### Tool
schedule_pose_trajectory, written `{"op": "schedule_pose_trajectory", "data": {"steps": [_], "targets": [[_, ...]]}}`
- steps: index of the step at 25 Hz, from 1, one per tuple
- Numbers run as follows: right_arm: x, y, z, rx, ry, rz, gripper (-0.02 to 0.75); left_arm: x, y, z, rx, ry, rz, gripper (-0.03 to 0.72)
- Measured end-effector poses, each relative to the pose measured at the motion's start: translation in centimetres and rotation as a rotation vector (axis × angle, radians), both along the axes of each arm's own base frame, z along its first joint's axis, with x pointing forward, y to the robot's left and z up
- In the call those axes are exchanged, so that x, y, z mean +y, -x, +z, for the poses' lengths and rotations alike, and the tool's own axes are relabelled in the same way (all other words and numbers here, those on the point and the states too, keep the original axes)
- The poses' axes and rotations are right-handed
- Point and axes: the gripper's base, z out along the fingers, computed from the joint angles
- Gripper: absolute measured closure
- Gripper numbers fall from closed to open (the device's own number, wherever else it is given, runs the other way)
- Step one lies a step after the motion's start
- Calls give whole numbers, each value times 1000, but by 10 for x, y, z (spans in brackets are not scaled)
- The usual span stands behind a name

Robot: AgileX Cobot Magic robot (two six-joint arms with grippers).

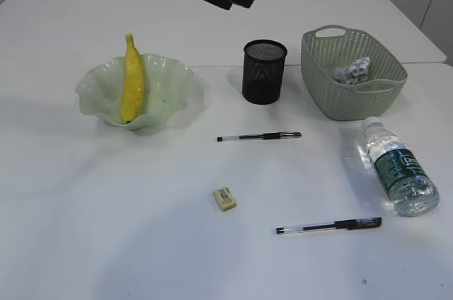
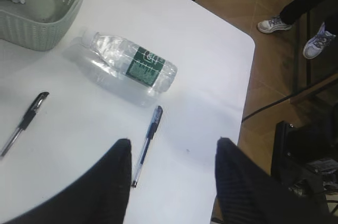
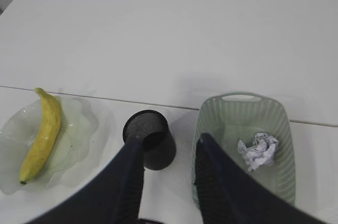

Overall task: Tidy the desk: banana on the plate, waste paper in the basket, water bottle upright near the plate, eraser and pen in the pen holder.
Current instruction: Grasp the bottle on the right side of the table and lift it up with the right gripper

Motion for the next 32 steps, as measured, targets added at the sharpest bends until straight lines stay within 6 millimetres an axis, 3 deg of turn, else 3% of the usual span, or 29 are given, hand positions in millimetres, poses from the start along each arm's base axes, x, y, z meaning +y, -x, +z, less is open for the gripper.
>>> {"op": "schedule_pose_trajectory", "data": {"steps": [9,14,17,21,26,32], "targets": [[-32,29,9,121,201,-319,486,0,-2,1,-16,10,22,326],[-30,33,7,166,192,-316,486,0,-2,1,-15,12,22,326],[-18,32,5,170,217,-268,486,0,-2,1,-15,12,22,326],[-2,28,-20,251,239,-206,486,0,-2,1,-12,11,17,328],[3,26,-52,361,253,-178,486,0,-1,1,-5,7,8,331],[3,26,-66,435,258,-173,487,0,1,0,5,2,-4,331]]}}
